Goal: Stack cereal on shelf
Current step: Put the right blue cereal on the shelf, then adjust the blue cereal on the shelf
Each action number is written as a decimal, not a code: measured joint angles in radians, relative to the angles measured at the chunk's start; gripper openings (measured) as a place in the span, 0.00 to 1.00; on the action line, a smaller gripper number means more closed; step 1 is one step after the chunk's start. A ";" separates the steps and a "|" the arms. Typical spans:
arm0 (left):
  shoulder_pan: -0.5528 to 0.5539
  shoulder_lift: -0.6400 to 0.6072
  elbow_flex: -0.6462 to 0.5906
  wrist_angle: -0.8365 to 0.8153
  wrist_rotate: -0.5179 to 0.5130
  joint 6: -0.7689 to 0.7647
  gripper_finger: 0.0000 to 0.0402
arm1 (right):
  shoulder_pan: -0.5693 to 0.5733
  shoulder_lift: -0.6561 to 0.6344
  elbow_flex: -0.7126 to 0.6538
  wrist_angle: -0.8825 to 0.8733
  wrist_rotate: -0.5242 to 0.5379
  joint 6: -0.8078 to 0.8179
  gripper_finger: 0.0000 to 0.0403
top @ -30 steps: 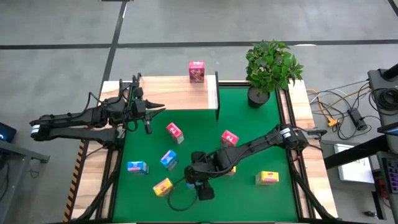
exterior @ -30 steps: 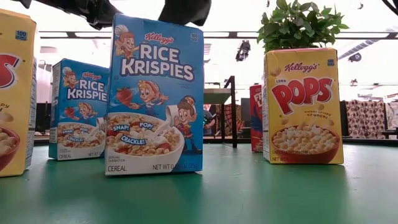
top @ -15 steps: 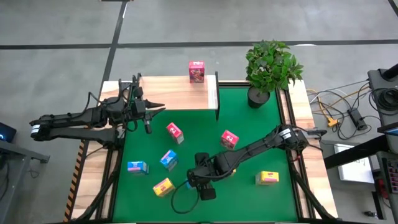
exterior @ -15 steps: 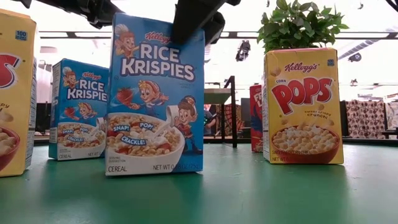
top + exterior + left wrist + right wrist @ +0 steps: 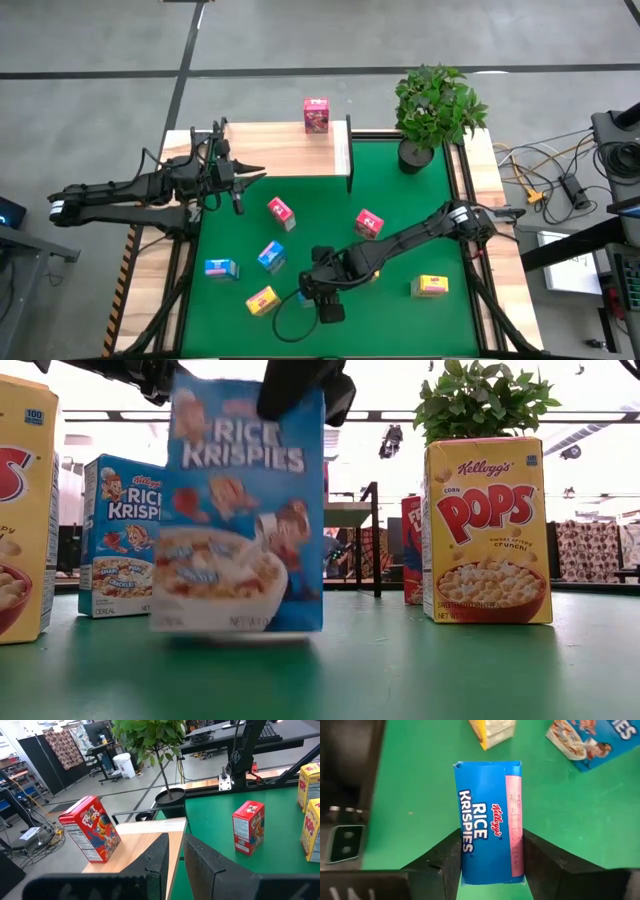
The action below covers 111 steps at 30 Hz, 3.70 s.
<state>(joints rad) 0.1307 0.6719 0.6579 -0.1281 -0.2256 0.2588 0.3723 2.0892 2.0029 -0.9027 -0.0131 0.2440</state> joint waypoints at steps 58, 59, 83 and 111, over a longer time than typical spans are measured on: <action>0.000 -0.061 0.000 0.029 0.000 0.002 0.10 | -0.680 -0.058 0.290 0.020 0.014 -0.480 0.46; 0.000 -0.061 0.000 0.030 0.000 0.002 0.10 | -0.681 -0.058 0.286 0.026 0.014 -0.479 0.47; 0.000 -0.061 0.000 0.030 0.000 0.005 0.10 | -0.658 -0.142 0.353 0.002 0.013 -0.426 0.51; -0.001 -0.054 0.000 0.021 0.000 0.005 0.10 | -0.636 -0.075 0.187 -0.060 0.145 -0.490 0.03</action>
<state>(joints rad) 0.1299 0.6179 0.6579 -0.1074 -0.2253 0.2638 -0.2642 2.0140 2.1895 -0.9627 0.1316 -0.2461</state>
